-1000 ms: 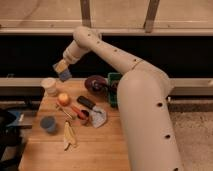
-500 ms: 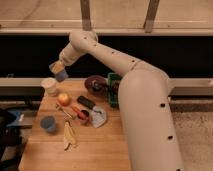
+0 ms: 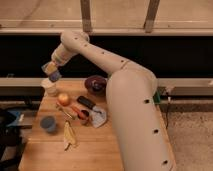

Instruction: Place sponge in paper cup

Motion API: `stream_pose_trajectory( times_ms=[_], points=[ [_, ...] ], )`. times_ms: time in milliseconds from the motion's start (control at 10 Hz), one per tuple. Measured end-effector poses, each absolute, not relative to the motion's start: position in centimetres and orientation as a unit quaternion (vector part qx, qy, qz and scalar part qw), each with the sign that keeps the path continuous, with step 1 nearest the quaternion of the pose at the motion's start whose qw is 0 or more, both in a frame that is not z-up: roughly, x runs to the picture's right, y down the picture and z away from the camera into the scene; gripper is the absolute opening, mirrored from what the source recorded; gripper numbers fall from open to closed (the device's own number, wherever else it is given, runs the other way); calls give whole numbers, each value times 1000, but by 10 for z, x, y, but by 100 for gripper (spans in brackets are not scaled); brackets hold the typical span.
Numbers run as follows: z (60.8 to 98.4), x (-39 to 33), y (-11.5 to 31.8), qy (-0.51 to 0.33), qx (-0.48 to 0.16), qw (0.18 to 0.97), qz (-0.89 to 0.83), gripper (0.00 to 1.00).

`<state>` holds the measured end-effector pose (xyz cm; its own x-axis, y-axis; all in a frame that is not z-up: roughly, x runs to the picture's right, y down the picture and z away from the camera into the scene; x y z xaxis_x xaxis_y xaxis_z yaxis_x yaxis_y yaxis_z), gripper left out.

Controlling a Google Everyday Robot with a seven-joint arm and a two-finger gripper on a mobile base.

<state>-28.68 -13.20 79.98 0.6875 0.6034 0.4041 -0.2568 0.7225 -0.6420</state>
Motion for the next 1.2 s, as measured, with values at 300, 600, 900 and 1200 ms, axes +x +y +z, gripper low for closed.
stream_pose_trajectory(
  times_ms=[300, 600, 900, 1200],
  points=[
    [805, -298, -130, -315, -282, 871, 248, 0],
    [812, -318, -131, -322, -289, 868, 245, 0],
    [813, -327, -134, -328, -291, 866, 242, 0],
    [813, -329, -133, -328, -291, 866, 241, 0]
  ],
)
